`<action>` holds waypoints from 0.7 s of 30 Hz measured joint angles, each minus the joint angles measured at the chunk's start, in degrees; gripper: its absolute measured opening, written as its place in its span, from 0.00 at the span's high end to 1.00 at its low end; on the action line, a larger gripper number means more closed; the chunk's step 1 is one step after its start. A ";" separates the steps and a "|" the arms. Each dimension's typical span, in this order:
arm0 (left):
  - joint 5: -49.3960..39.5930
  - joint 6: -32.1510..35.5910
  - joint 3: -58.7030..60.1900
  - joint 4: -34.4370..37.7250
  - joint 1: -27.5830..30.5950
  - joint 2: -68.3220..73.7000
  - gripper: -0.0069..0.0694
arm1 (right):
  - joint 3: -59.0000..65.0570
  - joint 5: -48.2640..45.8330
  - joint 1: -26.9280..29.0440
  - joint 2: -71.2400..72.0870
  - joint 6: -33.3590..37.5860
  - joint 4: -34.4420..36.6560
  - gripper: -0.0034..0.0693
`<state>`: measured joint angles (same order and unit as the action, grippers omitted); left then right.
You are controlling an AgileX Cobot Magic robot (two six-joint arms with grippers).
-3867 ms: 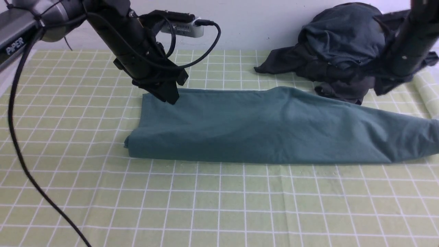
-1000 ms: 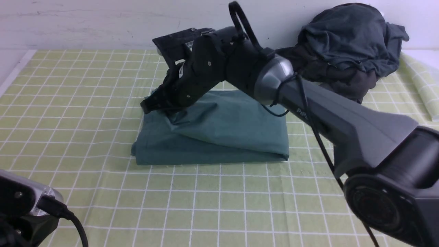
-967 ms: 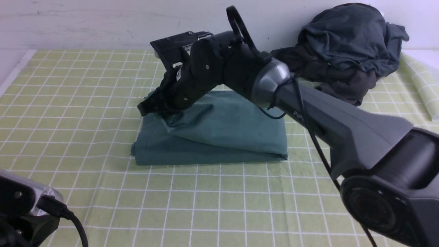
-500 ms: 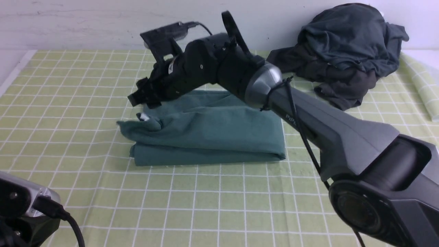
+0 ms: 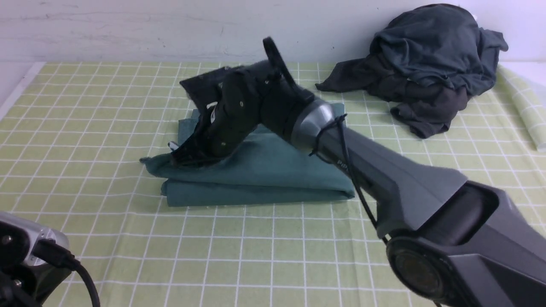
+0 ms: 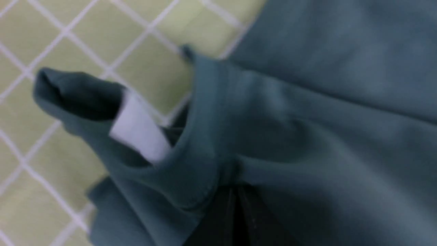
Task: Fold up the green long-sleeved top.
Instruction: Use the right arm to drag the right edge of the fabric to the left and folds it over the left edge
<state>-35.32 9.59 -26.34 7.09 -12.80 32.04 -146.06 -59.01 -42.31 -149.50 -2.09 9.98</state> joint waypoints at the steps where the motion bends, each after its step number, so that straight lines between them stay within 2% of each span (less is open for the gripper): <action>1: 0.00 0.00 0.00 0.00 0.00 0.00 0.91 | 0.00 4.18 -0.63 -1.36 2.09 1.80 0.97; 7: 0.00 0.00 0.00 0.00 0.00 0.00 0.91 | -0.93 19.44 -1.20 -2.05 8.86 4.14 0.97; 11: 0.00 0.00 0.00 0.00 0.00 0.00 0.91 | -4.37 20.77 -1.20 -0.61 9.42 2.12 0.96; 15: 0.00 0.00 0.00 0.00 0.00 0.00 0.91 | -8.16 15.90 -1.13 1.97 9.58 -3.89 0.94; 21: 0.00 0.00 0.00 0.00 0.00 0.00 0.91 | -8.60 0.32 -0.09 3.20 6.45 -5.34 0.93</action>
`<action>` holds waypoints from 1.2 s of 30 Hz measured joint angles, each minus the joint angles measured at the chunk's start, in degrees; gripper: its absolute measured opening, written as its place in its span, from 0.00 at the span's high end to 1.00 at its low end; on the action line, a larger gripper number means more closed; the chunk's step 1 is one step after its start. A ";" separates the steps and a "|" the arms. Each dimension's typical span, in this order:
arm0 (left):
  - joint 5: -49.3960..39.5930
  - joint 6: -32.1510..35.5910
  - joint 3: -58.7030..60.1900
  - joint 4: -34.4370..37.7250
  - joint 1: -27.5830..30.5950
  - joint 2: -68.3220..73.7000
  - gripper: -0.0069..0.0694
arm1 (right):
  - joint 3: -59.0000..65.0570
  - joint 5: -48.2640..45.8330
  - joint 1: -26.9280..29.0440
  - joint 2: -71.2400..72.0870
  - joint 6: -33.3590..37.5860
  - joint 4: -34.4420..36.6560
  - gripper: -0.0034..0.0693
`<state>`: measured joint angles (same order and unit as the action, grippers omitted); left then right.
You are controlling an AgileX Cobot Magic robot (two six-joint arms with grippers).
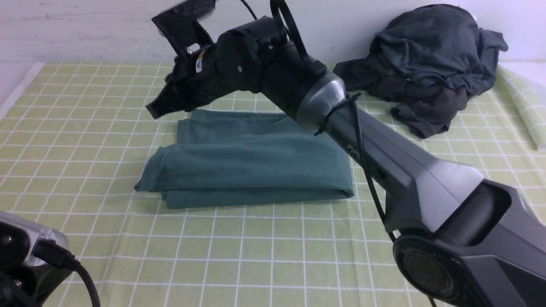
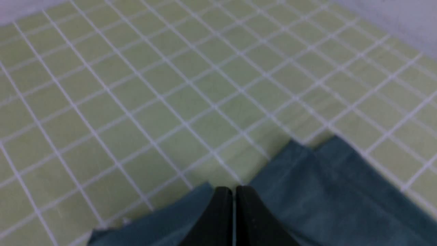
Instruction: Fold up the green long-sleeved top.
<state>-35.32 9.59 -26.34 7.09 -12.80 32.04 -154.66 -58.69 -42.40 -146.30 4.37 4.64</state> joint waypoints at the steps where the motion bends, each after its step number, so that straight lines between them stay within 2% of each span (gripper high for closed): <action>1: 0.00 0.00 0.00 -0.11 0.00 0.00 0.91 | 0.05 -2.57 0.30 -0.30 -0.32 -0.05 0.93; 5: -0.05 0.00 0.00 -0.24 0.00 -0.46 0.91 | 0.50 -6.51 1.16 0.18 -0.61 0.08 0.93; 8: 0.01 1.51 0.00 0.84 0.00 -5.33 0.91 | 4.72 -7.17 2.80 6.17 -0.67 1.14 0.93; 16: 4.18 5.36 6.16 1.30 0.00 -26.00 0.91 | 24.45 -7.04 10.11 33.49 2.36 -0.35 0.93; 20: 11.31 5.42 10.62 1.30 0.00 -32.17 0.91 | 43.67 -3.00 11.72 51.38 2.88 -7.52 0.93; 24: 17.58 5.42 13.75 1.30 0.00 -32.75 0.91 | 61.48 1.25 11.72 66.73 2.74 -11.12 0.93; 32: 20.59 5.42 14.67 1.41 0.00 -32.75 0.91 | 89.90 7.16 11.72 94.38 -2.64 -18.49 0.96; 36: 20.59 5.42 14.67 1.41 0.00 -32.75 0.91 | 107.09 15.11 11.72 111.38 -5.99 -22.20 0.97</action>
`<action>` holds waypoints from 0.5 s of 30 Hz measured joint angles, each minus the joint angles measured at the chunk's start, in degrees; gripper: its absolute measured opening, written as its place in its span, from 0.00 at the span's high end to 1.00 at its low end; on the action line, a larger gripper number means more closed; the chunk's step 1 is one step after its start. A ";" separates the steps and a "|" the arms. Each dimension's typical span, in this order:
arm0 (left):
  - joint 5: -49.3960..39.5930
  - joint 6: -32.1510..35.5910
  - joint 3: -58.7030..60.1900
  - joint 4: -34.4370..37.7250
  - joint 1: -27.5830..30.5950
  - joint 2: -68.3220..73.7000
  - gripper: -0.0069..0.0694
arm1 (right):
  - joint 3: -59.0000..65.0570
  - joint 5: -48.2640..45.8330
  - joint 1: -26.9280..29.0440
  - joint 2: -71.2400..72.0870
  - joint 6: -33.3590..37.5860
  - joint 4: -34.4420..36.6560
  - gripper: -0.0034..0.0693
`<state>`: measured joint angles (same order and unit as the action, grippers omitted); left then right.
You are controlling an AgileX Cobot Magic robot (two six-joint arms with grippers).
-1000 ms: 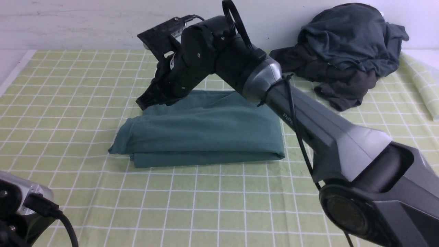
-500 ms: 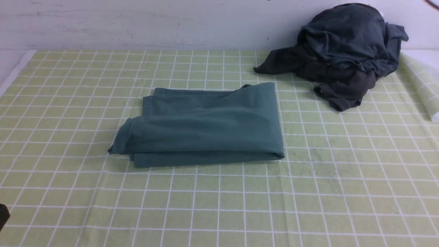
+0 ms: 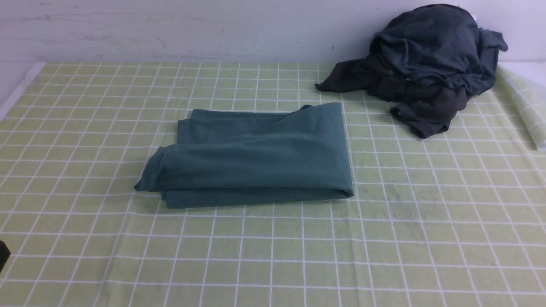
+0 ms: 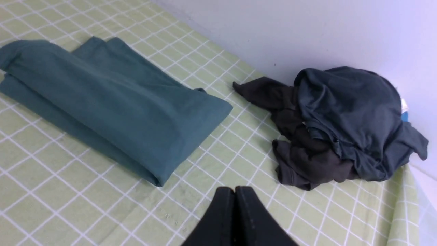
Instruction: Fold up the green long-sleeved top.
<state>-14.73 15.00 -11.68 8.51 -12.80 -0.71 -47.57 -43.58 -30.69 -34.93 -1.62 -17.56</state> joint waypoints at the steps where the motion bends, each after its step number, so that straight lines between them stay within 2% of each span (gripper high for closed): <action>1: 0.00 0.00 0.00 0.00 0.00 0.00 0.91 | 4.81 2.21 0.00 4.73 -1.35 -0.62 0.97; 7: 0.00 0.00 0.00 0.04 0.00 0.00 0.91 | 21.93 7.08 0.00 22.74 -8.12 -0.29 0.97; 15: 0.00 0.00 0.00 0.04 0.00 0.00 0.91 | 30.20 8.75 0.00 35.33 -10.25 0.83 0.97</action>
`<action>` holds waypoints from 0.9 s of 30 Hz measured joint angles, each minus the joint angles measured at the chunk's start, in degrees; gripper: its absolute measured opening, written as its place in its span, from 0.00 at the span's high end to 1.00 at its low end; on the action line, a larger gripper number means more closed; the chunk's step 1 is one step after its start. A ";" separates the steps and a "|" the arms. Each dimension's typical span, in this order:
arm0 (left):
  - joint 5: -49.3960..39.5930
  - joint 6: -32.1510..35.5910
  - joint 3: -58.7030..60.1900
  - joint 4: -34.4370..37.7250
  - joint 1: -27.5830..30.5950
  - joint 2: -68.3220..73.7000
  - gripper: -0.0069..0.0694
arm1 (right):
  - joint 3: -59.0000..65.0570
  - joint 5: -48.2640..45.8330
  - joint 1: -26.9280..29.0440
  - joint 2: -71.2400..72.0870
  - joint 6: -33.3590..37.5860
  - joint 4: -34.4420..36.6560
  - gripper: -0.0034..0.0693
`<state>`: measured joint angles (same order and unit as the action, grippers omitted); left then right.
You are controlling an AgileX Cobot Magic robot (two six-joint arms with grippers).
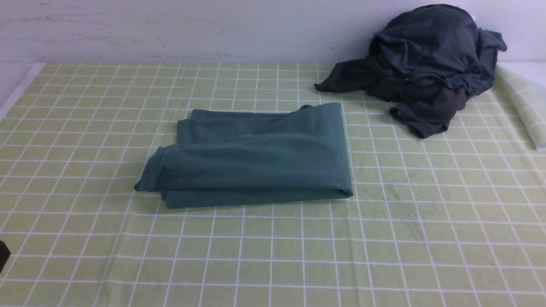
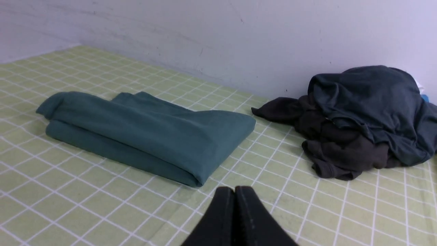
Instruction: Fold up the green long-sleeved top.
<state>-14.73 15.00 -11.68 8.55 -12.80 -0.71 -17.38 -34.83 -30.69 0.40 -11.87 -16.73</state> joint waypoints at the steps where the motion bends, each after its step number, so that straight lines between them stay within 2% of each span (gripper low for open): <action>1: 0.00 0.00 0.01 0.00 -0.05 0.00 0.91 | 0.52 0.00 0.00 0.22 -0.09 0.21 0.97; 15: 0.05 0.00 0.18 0.00 -0.05 -0.06 0.91 | 3.80 0.54 0.23 0.27 -0.48 1.23 0.97; 20: 0.05 0.00 0.18 0.00 -0.05 -0.06 0.91 | 8.30 2.75 7.10 0.27 -0.41 0.70 0.97; 23: 0.05 0.00 0.18 0.00 -0.05 -0.06 0.91 | 12.96 7.97 16.78 0.27 0.08 5.74 0.97; 24: 0.05 0.00 0.18 0.00 -0.05 -0.06 0.91 | 13.62 8.89 17.81 0.27 0.26 6.54 0.97; 26: 0.05 0.00 0.18 0.00 -0.05 -0.06 0.91 | 18.00 15.54 23.57 0.27 2.26 12.65 0.97; 27: 0.05 0.00 0.18 0.00 -0.05 -0.06 0.91 | 18.00 15.54 23.95 0.27 2.26 13.09 0.97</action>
<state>-14.69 15.00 -11.50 8.55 -12.84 -0.78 0.62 -19.29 -6.74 0.67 -9.61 -3.64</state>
